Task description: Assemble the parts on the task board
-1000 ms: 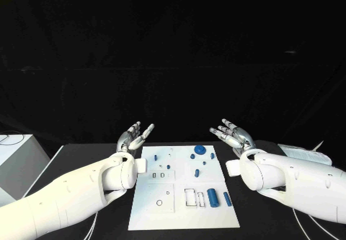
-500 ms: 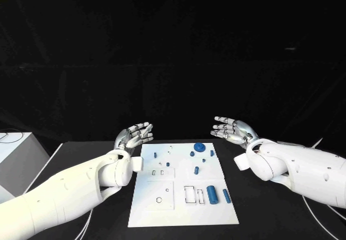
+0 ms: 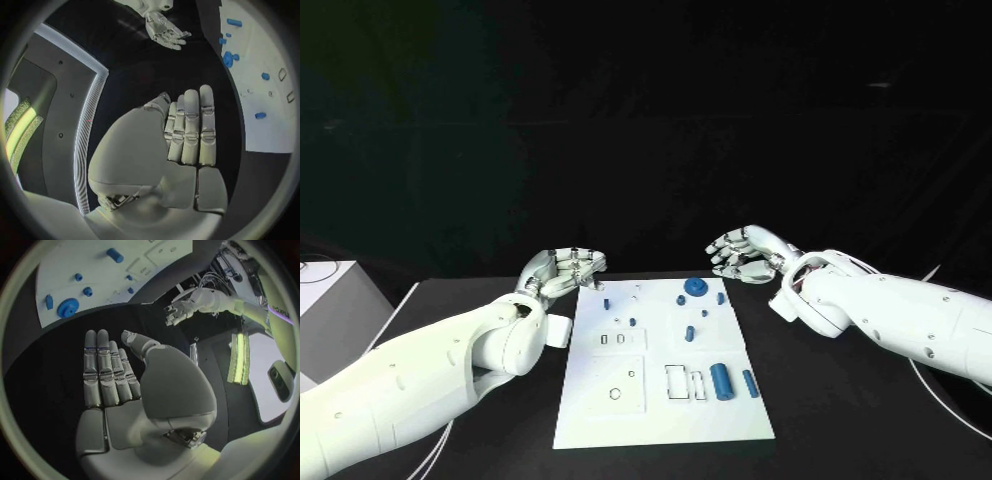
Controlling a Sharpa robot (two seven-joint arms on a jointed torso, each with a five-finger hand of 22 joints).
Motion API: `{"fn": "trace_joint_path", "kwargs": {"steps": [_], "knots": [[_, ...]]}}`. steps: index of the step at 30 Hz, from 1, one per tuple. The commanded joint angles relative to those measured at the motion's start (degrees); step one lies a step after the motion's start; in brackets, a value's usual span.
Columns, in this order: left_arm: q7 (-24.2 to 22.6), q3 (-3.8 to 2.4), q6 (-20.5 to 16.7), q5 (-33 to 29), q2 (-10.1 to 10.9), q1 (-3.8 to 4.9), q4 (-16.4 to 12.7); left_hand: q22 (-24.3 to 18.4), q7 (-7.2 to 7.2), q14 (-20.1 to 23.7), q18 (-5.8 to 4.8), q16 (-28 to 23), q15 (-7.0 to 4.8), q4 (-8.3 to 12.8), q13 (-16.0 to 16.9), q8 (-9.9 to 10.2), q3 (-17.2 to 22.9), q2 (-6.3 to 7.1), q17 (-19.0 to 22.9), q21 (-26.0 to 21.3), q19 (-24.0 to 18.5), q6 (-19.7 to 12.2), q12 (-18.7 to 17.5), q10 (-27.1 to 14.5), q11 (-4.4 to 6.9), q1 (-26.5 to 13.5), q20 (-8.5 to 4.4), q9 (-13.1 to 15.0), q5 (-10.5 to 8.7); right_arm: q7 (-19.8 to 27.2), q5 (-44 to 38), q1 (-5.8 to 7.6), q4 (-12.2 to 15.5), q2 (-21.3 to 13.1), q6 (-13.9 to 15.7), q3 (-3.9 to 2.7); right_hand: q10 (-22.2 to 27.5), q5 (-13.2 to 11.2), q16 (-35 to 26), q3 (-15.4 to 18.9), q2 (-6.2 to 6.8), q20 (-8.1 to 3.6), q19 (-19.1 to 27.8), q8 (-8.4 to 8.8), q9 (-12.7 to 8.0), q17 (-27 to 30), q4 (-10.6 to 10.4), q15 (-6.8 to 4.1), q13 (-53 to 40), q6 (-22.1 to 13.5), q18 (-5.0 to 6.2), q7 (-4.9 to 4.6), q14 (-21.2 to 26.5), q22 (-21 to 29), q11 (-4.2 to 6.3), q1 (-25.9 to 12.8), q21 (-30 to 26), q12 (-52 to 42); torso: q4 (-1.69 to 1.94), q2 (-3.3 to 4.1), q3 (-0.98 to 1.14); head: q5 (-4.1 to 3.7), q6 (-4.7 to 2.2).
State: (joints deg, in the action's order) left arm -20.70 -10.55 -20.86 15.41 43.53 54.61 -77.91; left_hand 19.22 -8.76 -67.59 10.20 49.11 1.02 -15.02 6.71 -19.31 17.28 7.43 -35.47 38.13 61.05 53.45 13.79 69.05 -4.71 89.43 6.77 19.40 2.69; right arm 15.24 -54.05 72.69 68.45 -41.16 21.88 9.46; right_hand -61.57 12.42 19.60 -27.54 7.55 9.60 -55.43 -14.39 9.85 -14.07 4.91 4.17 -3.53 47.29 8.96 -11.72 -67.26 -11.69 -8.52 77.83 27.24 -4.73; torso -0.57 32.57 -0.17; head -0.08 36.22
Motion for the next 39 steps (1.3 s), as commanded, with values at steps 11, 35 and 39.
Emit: {"fn": "trace_joint_path", "kwargs": {"steps": [11,35,39], "knots": [[4.5,-2.21,5.4,9.1,5.5,1.21,-7.4,6.8,-0.17,-8.1,0.14,16.4,-0.69,0.5,2.8,1.3,2.7,2.06,-18.8,10.7,0.5,-0.9,0.9,-0.1,0.24,-2.1,-1.14,0.7,0.15,-14.7,-29.1,3.03,1.9,1.5,-3.6,-0.04,-7.4,0.4,21.6,-3.3,3.38,-4.33,-10.7,2.97,1.4,-19.9,-0.6,-4.33,-0.2,8.6,1.56,2.27,-16.6,-12.6,3.29,-3.0,20.9,1.3,-0.10,3.53,1.42,-0.23,-0.87],[6.0,-5.24,4.9,9.3,9.7,1.33,-16.0,14.7,0.48,-5.4,-0.71,9.9,-0.93,0.7,2.0,4.3,7.0,5.71,-15.9,18.3,5.4,-1.9,-2.8,1.1,0.61,-5.9,-1.32,1.3,0.15,-24.7,-38.9,4.70,3.9,4.2,-5.4,0.01,-3.2,0.5,49.7,-5.6,6.05,-3.39,-21.6,4.85,3.6,-44.1,-3.0,-3.66,-0.1,7.2,-1.77,2.44,-18.9,-34.7,2.83,-4.2,35.7,1.3,1.13,8.08,3.10,-1.14,-1.71],[5.9,-5.31,4.8,9.3,9.8,1.33,-16.4,17.9,0.44,-5.3,-1.15,10.2,-0.91,0.9,2.1,4.5,7.4,5.80,-16.3,20.8,6.5,-2.0,-3.0,1.0,0.57,-6.1,-1.34,1.3,0.15,-25.3,-39.2,4.72,3.5,4.8,-6.0,0.10,-2.9,0.9,49.6,-5.4,6.21,-3.32,-21.4,4.75,3.8,-43.5,-3.1,-3.56,-0.1,7.4,-1.72,2.44,-18.6,-34.3,2.77,-4.3,35.4,1.3,1.26,8.52,3.26,-1.45,-1.67]]}}
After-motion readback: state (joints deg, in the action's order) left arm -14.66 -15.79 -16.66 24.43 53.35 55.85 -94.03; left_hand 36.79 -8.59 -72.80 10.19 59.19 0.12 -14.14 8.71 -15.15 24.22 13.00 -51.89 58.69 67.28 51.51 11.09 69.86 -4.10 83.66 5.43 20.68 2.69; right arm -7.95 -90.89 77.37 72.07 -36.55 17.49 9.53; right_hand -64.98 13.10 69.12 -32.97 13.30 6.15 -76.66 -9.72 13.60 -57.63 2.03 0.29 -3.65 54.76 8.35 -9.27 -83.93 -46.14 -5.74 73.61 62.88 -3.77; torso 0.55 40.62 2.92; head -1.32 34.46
